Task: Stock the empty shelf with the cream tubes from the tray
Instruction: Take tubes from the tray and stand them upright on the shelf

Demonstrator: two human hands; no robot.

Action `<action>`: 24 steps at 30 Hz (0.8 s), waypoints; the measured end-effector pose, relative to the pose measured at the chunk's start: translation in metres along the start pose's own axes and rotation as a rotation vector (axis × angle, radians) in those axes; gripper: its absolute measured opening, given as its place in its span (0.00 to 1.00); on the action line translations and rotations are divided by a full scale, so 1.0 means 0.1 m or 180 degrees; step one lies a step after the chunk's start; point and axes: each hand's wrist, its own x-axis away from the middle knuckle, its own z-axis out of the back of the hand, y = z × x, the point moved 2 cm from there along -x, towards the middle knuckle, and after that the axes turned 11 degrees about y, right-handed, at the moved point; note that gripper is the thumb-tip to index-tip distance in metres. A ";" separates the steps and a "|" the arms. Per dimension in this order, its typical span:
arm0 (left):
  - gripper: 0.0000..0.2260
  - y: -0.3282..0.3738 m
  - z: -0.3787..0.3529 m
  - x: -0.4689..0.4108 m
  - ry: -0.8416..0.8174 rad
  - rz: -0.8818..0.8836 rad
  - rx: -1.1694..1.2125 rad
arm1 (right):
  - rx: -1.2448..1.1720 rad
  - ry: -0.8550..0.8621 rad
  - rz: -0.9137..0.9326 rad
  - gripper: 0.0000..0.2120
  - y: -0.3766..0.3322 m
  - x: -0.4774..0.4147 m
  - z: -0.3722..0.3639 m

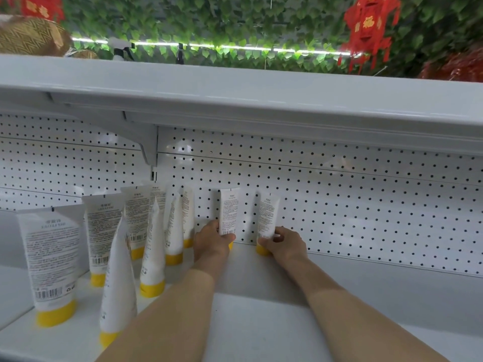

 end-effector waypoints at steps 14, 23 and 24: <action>0.16 0.06 0.05 0.10 -0.0004 -0.0055 -0.0125 | 0.0070 0.0003 -0.0064 0.16 0.01 0.02 -0.01; 0.26 0.32 0.27 0.48 -0.0221 0.0483 -0.0270 | 0.0359 -0.0253 -0.0107 0.34 -0.07 0.14 0.42; 0.29 0.41 0.29 0.56 -0.0249 0.0454 -0.0326 | 0.0474 -0.0302 -0.0005 0.35 -0.09 0.15 0.53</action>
